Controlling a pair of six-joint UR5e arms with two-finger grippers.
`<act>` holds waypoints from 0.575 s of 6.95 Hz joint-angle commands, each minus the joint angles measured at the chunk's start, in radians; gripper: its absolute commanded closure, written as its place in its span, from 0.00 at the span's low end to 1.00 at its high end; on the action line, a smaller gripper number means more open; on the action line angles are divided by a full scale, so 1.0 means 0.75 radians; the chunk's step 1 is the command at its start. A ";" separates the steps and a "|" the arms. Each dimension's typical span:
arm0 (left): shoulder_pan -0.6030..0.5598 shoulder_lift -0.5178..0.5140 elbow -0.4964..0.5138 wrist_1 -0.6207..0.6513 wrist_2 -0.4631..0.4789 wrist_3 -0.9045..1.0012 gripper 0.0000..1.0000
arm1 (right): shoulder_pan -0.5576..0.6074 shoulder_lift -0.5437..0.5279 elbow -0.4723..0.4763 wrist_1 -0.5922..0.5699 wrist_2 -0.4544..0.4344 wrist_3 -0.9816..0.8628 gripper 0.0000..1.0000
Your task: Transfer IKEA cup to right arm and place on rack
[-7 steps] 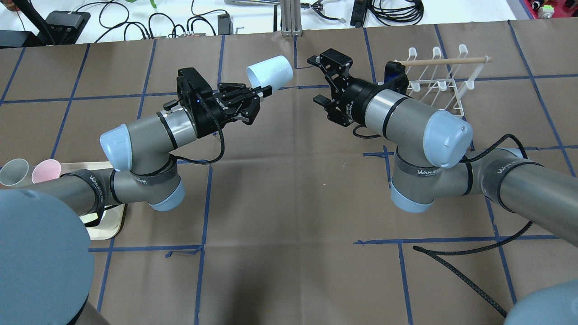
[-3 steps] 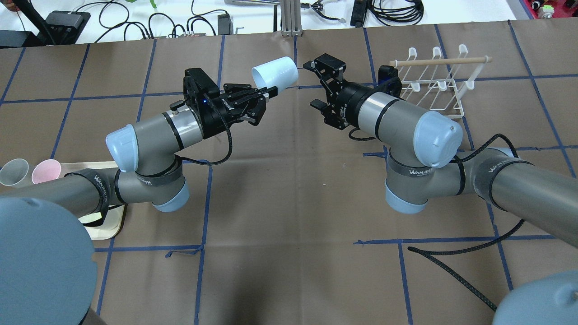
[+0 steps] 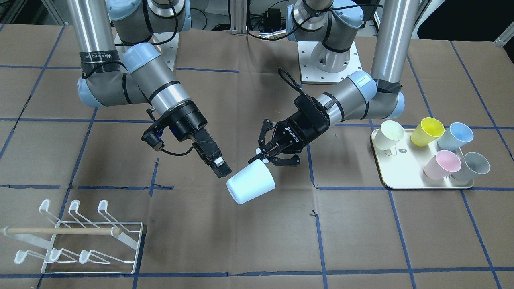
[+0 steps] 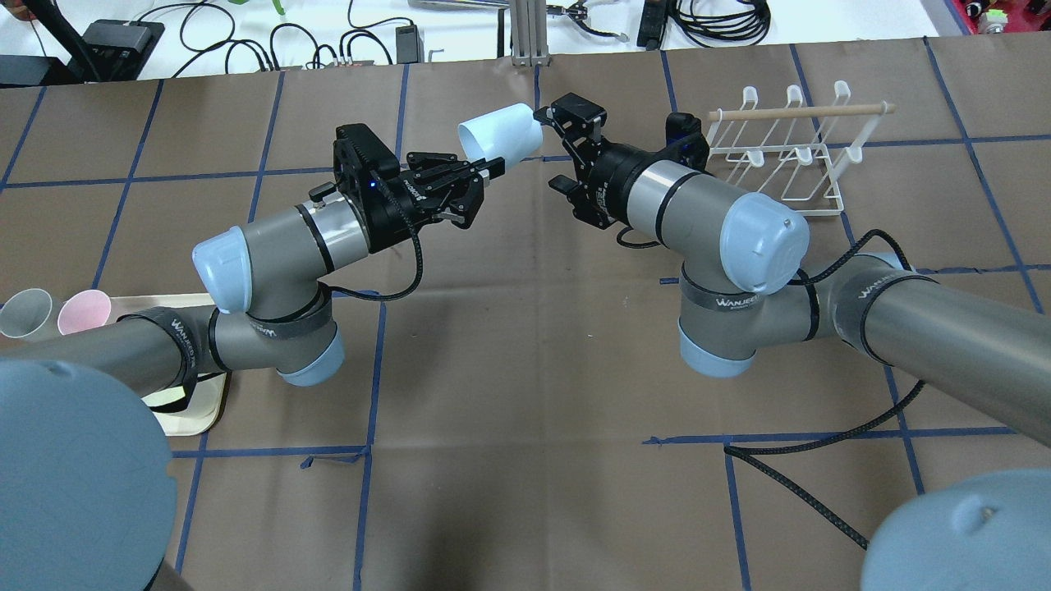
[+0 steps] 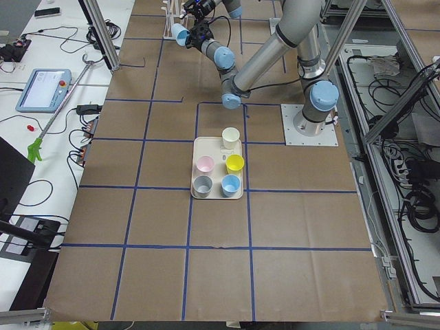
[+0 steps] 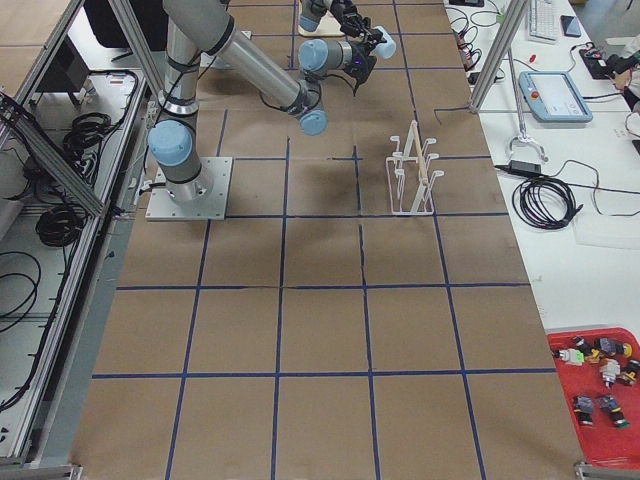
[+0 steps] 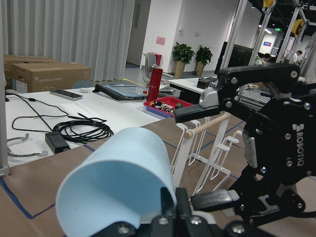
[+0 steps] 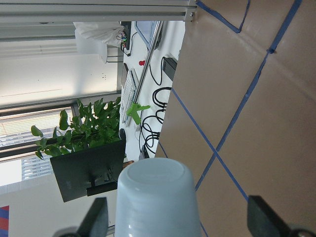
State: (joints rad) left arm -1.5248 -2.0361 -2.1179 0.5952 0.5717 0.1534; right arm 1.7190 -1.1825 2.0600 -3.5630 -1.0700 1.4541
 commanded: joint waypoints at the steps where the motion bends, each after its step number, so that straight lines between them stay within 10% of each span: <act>1: 0.000 -0.001 0.001 0.000 0.001 0.000 0.99 | 0.027 0.018 -0.028 0.018 -0.011 0.006 0.00; 4: 0.000 -0.003 0.001 0.000 0.001 0.000 0.99 | 0.068 0.071 -0.100 0.022 -0.015 0.006 0.01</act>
State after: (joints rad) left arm -1.5248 -2.0377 -2.1174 0.5952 0.5722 0.1534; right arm 1.7604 -1.1422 2.0010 -3.5480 -1.0810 1.4587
